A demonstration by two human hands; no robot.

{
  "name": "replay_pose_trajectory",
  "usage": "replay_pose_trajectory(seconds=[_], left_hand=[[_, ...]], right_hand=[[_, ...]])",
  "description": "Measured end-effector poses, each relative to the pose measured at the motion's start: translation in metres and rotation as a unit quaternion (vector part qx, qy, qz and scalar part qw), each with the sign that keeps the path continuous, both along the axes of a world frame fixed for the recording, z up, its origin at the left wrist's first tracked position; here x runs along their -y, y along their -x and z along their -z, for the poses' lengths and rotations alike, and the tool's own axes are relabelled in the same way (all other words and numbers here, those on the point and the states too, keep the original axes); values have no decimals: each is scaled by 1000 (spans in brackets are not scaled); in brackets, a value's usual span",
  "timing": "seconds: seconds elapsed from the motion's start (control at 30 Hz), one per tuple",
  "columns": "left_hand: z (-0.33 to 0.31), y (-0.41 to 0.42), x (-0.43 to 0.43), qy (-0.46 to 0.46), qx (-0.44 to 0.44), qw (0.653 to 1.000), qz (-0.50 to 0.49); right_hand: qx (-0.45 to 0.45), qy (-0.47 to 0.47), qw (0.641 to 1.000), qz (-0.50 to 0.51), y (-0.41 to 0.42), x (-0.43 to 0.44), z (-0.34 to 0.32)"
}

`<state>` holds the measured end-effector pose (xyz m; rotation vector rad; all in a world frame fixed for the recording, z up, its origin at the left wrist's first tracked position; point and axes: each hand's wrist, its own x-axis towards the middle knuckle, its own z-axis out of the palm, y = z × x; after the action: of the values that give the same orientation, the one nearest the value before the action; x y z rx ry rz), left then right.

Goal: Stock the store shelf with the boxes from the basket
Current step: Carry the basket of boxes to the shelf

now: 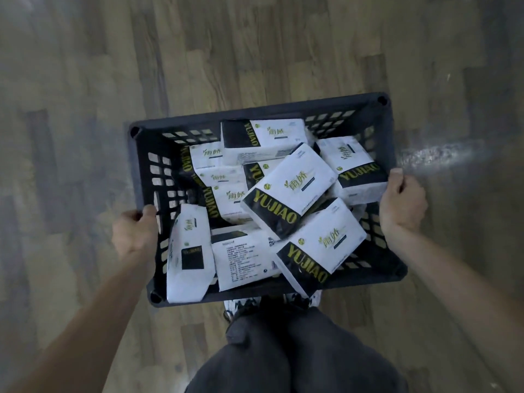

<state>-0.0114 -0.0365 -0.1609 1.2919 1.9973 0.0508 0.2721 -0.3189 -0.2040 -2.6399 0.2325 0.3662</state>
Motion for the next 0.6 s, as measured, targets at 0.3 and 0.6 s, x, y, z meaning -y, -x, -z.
replay_pose_trajectory(seconds=[0.3,0.6], left_hand=[[-50,-16,-5,-5,36,996,-79],[-261,-26,-26,-19,80,990,-116]], right_hand=[[-65,-42,987,138,-13,-16,-48],[-68,-114,972,193,-15,-24,-262]])
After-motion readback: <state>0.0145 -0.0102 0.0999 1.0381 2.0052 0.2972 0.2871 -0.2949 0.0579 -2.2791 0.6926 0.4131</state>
